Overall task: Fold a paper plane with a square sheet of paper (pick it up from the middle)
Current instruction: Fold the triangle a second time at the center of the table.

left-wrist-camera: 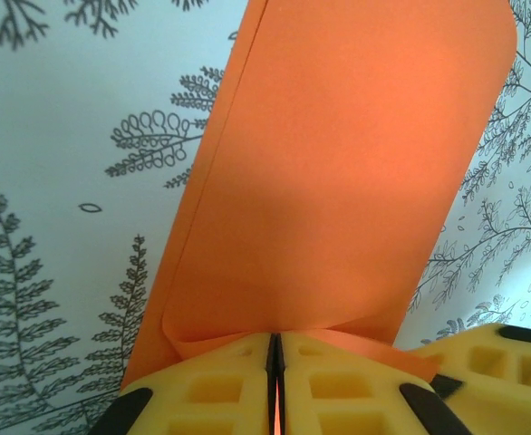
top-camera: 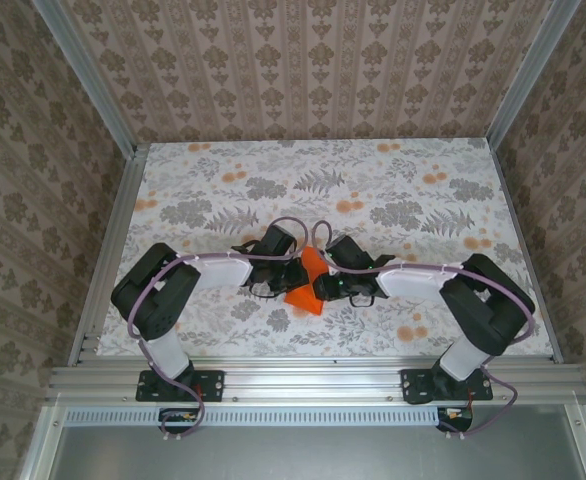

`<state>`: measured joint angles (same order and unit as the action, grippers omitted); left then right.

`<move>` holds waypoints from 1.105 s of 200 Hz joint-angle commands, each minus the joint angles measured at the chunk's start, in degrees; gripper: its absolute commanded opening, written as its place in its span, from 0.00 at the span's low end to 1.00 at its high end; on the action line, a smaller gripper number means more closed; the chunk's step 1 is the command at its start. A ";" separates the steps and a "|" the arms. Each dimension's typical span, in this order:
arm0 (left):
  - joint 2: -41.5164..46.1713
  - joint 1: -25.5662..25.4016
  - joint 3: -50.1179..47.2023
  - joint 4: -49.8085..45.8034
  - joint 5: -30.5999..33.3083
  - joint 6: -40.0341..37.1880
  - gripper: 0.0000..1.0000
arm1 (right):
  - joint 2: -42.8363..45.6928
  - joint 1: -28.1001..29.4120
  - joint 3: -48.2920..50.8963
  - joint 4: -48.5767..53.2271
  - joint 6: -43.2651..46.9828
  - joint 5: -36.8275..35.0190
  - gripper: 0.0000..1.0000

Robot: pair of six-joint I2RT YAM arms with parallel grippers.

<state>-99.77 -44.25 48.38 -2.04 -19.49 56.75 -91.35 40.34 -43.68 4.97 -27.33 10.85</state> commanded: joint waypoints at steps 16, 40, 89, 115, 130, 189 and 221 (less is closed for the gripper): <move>-1.84 -0.38 -0.26 -3.14 1.82 -1.73 0.12 | 9.44 -0.22 1.40 3.89 -2.07 -2.41 0.35; -1.77 -0.48 -0.06 -3.23 1.73 -1.82 0.12 | 11.30 -0.03 4.34 0.21 -5.32 3.26 0.29; -2.01 -0.58 0.38 -3.32 1.62 -2.02 0.11 | 7.26 2.01 5.16 -7.97 -12.50 11.12 0.17; -1.79 -0.65 0.23 -3.57 1.71 -2.17 0.11 | 4.10 2.96 3.64 -8.04 -13.57 10.68 0.15; -1.74 -0.67 0.23 -3.91 1.82 -2.42 0.12 | 2.26 2.88 2.14 -5.67 -13.28 9.84 0.14; -1.57 -0.75 0.18 -4.38 1.86 -2.78 0.12 | -1.85 2.67 -0.26 -1.61 -13.54 11.51 0.15; -1.57 -0.71 0.15 -4.46 1.89 -2.85 0.12 | -3.95 2.52 -0.44 0.00 -13.58 11.74 0.15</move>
<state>-99.77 -44.58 48.51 -2.28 -19.07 55.44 -93.32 43.00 -42.94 1.48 -39.81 21.23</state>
